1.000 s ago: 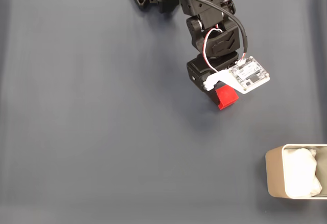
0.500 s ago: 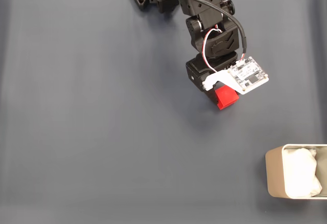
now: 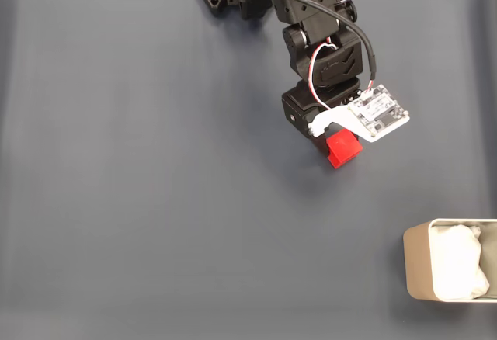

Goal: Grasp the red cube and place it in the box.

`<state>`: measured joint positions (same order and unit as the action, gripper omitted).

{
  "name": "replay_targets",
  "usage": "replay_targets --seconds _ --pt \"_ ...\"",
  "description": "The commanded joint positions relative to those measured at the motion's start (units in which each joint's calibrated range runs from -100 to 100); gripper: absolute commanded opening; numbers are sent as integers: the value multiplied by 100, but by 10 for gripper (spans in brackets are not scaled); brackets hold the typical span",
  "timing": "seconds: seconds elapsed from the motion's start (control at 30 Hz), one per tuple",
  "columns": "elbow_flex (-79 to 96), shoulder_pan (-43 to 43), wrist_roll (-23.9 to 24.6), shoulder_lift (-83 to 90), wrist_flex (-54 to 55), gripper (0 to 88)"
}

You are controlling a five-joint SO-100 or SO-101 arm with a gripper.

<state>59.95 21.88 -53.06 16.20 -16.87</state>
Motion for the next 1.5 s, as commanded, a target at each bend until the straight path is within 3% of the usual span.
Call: replay_targets --seconds 0.0,0.37,0.9,1.47 --pt "-219 -72 -68 261 -51 93" --pt "-374 -86 -127 460 -322 49" --pt "-2783 -271 -49 902 -2240 38" --pt "-4945 -278 -254 -294 -2412 43"
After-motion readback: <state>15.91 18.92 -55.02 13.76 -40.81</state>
